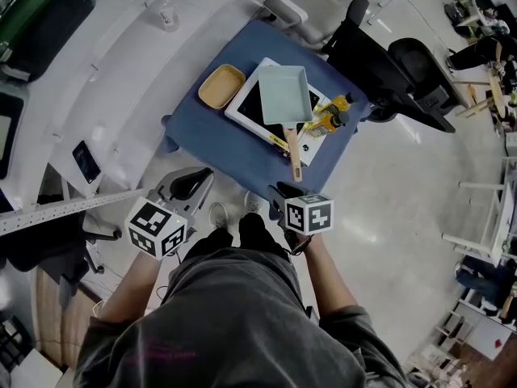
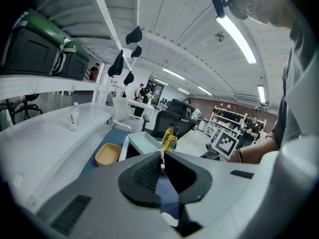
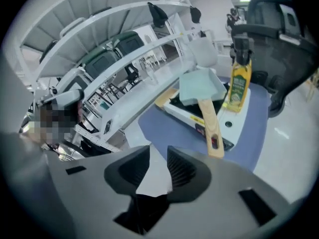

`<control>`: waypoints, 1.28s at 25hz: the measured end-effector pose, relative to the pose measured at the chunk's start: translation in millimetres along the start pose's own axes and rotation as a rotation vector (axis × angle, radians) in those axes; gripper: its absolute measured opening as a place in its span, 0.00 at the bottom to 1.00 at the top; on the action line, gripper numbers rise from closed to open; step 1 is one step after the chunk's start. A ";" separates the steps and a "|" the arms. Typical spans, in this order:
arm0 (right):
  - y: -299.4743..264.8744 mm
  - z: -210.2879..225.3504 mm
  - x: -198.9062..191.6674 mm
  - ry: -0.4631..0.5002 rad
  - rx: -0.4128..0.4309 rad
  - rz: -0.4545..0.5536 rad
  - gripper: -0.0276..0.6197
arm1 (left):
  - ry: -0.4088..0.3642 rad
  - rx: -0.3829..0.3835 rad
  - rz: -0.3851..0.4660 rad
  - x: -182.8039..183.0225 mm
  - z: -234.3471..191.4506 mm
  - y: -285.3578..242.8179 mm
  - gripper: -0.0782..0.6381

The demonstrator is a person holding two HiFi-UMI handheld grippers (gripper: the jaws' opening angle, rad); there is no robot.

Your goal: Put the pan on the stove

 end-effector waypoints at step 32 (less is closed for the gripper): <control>80.5 -67.5 115.5 0.322 0.008 0.386 0.05 | -0.043 -0.002 0.076 41.0 9.8 -1.9 0.14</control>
Point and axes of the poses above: the fingertips, and each gripper's own axes: y backward along the fingers, z to its right, x out of its top, the point moved 3 cm from there along y, backward along the fingers, and after that the axes turned 10 degrees about x, right-handed, at the moved point
